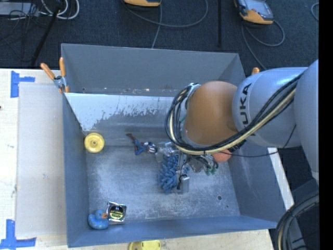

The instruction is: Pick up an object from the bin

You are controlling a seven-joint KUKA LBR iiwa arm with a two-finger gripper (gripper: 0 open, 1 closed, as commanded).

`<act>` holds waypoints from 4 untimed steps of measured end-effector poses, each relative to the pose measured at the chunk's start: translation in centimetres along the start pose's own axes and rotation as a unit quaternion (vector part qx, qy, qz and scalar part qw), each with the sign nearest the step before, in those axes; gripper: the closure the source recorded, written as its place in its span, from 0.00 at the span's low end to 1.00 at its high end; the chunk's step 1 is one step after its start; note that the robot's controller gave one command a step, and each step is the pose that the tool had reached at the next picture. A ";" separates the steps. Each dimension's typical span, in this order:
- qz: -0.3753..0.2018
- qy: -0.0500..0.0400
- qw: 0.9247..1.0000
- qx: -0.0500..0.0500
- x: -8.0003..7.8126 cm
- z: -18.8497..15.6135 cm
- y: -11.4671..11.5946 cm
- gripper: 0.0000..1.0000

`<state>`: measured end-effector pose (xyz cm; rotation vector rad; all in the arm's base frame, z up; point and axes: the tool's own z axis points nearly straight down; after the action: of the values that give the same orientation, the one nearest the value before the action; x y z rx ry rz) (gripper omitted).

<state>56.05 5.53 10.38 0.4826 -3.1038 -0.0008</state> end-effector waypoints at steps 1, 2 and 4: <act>-0.104 -0.001 0.995 0.000 -0.4 3.0 -2.7 1.00; -0.103 -0.001 0.995 0.000 -0.4 3.0 -2.7 1.00; -0.101 -0.001 0.995 0.000 -3.1 -6.9 -3.7 1.00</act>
Offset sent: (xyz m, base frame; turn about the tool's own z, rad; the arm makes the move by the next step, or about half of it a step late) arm 0.0000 0.0000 0.0000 0.0000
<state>60.11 2.91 17.25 0.7929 -3.0411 -0.0021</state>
